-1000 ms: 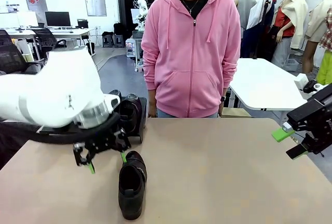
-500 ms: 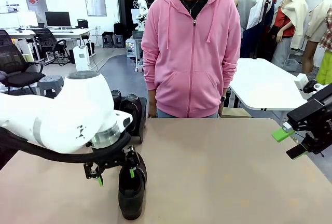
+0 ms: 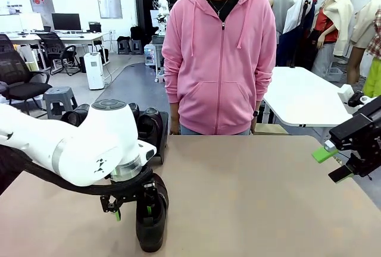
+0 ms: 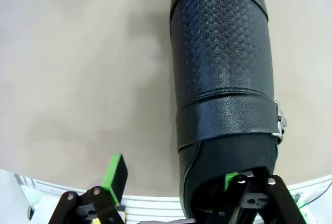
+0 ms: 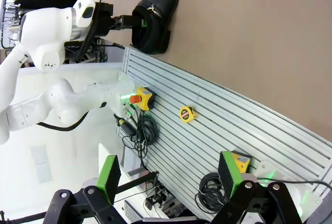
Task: Organize the shoes by placing them on the stand.
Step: Place the Shoe from the middle of the table onto the Shoes Stand.
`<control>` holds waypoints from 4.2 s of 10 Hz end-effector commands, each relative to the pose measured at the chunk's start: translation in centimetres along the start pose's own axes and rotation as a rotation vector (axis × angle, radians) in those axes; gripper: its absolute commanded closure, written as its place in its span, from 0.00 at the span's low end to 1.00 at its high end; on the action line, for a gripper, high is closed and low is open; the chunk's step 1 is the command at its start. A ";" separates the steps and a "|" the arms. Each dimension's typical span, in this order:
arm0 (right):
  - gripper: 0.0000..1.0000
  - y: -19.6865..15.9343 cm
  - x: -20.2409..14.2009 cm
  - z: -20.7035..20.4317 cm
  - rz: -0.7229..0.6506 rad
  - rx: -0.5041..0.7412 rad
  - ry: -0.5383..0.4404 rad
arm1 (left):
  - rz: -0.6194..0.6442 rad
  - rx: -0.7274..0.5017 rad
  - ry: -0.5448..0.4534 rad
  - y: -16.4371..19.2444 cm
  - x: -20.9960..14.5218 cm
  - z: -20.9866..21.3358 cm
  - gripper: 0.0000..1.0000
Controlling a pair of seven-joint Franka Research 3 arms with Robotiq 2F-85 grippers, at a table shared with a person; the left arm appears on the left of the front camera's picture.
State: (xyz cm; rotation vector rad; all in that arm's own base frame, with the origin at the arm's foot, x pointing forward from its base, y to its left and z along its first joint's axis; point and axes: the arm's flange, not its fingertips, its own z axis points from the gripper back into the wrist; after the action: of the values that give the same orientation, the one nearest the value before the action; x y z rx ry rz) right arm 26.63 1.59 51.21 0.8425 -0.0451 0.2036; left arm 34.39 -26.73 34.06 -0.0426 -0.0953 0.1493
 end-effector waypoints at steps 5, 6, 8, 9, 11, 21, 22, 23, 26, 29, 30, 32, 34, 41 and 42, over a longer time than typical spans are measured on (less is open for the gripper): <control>0.00 0.0 0.2 0.2 0.029 0.023 -0.006 | 0.018 0.024 -0.076 -0.1 0.5 1.6 1.00; 0.00 0.0 0.2 0.2 0.029 0.023 -0.006 | 0.005 0.024 -0.086 -0.3 0.4 1.6 1.00; 0.00 0.0 0.2 0.2 0.029 0.023 -0.006 | -0.013 0.030 -0.082 -0.6 0.2 1.4 1.00; 0.00 0.0 0.2 0.2 0.029 0.023 -0.006 | -0.031 0.045 -0.093 -0.9 -0.1 1.3 1.00; 0.00 0.0 0.2 0.2 0.029 0.023 -0.006 | -0.080 0.051 -0.097 -0.7 -0.6 2.7 1.00; 0.00 0.0 0.2 0.2 0.029 0.023 -0.006 | 0.079 0.076 -0.384 21.1 -3.3 19.8 1.00; 0.00 0.0 0.2 0.2 0.029 0.023 -0.006 | -0.066 0.116 -0.319 19.2 -3.1 22.4 1.00; 0.00 0.0 0.2 0.2 0.029 0.023 -0.006 | -0.066 0.116 -0.319 19.2 -3.1 22.4 1.00; 0.00 0.0 0.2 0.2 0.029 0.023 -0.006 | -0.038 0.127 -0.323 19.6 -2.9 22.2 1.00; 0.00 0.0 0.2 0.2 0.029 0.023 -0.006 | -0.262 0.019 -0.414 20.0 8.1 21.6 1.00; 0.00 0.0 0.2 0.2 0.029 0.023 -0.006 | -0.251 0.029 -0.449 20.0 11.5 20.6 1.00; 0.00 0.0 0.2 0.2 0.029 0.023 -0.006 | -0.174 -0.044 -0.477 20.5 18.5 17.6 1.00; 0.00 0.0 0.2 0.2 0.029 0.023 -0.006 | -0.099 -0.024 -0.577 20.7 22.4 15.3 1.00; 0.00 0.0 0.2 0.2 0.029 0.023 -0.006 | -0.162 -0.086 -0.691 20.8 27.2 10.3 1.00; 0.00 0.0 0.2 0.2 0.029 0.023 -0.006 | -0.146 -0.077 -0.700 21.0 27.3 9.5 1.00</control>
State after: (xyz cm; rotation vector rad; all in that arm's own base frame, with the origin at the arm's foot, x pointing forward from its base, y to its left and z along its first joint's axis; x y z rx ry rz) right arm 26.60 1.53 51.22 0.8432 -0.0441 0.2049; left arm 56.70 -2.69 44.57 -0.0384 -0.7666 0.0124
